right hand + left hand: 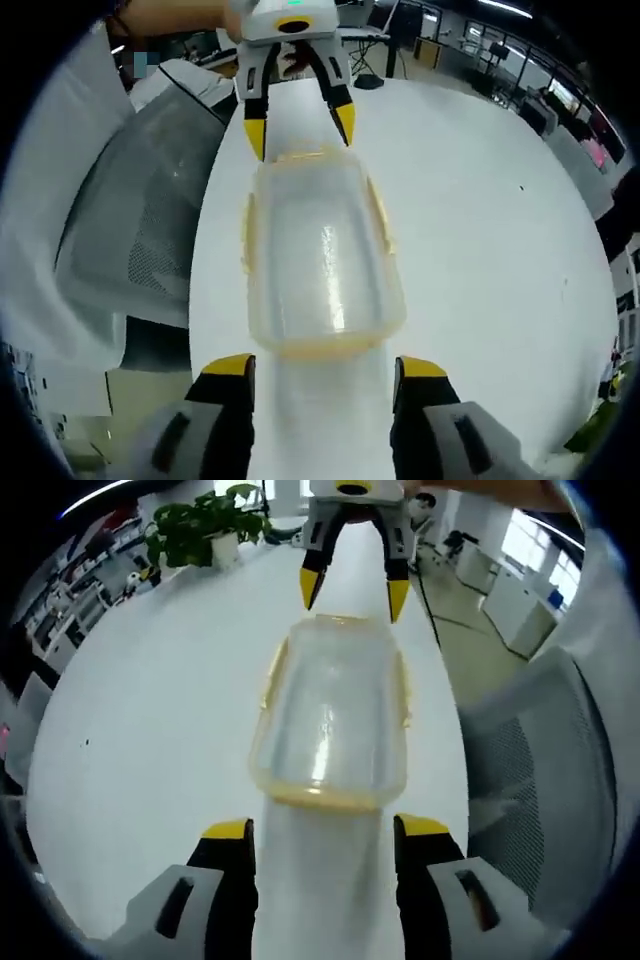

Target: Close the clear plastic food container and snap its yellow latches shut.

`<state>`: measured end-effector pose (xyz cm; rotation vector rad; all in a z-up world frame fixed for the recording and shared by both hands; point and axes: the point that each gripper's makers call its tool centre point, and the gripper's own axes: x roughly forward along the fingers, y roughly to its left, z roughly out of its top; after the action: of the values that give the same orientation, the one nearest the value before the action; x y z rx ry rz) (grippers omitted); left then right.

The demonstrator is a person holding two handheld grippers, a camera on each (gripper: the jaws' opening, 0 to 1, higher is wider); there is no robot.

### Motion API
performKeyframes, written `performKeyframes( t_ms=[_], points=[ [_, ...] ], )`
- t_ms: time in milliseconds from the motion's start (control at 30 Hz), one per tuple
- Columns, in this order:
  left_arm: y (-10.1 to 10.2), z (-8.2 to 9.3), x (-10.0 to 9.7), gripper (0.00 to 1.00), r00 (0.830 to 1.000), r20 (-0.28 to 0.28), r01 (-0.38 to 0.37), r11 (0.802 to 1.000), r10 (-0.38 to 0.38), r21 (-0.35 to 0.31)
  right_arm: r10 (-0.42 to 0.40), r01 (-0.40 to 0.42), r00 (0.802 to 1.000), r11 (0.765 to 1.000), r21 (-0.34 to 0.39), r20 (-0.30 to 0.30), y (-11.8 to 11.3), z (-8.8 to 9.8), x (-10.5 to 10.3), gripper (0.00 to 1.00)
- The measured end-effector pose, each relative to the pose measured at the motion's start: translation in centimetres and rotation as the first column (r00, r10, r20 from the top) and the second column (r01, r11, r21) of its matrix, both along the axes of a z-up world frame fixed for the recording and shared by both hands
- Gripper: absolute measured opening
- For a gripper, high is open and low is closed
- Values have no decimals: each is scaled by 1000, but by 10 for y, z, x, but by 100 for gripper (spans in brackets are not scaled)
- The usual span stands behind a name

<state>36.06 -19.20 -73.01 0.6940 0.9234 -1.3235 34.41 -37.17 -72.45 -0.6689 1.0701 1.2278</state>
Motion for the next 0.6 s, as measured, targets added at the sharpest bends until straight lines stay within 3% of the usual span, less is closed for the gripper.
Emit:
performKeyframes(
  t_ms=[100, 200, 333, 433, 500, 600],
  points=[
    [2, 3, -2, 50, 994, -57, -92, 996, 92, -2, -49, 49, 999, 999, 20, -15, 4, 6, 1, 43],
    [2, 4, 1, 46, 990, -57, -130, 992, 130, 6, -111, 112, 993, 992, 54, -30, 11, 10, 2, 43],
    [-5, 8, 1, 42, 972, -87, -221, 975, 219, -18, -134, 134, 991, 991, 21, -24, 12, 2, 1, 42],
    [-5, 6, 2, 41, 973, -73, -220, 976, 219, -1, -172, 173, 985, 985, 27, -35, 14, 0, 2, 42],
    [-10, 8, -1, 42, 952, -126, -283, 959, 278, -19, -182, 183, 982, 983, 27, -46, 15, -1, 0, 42],
    [-9, 6, 0, 42, 942, -132, -312, 950, 308, -11, -203, 203, 978, 979, 6, -43, 12, -3, 0, 41]
  ],
)
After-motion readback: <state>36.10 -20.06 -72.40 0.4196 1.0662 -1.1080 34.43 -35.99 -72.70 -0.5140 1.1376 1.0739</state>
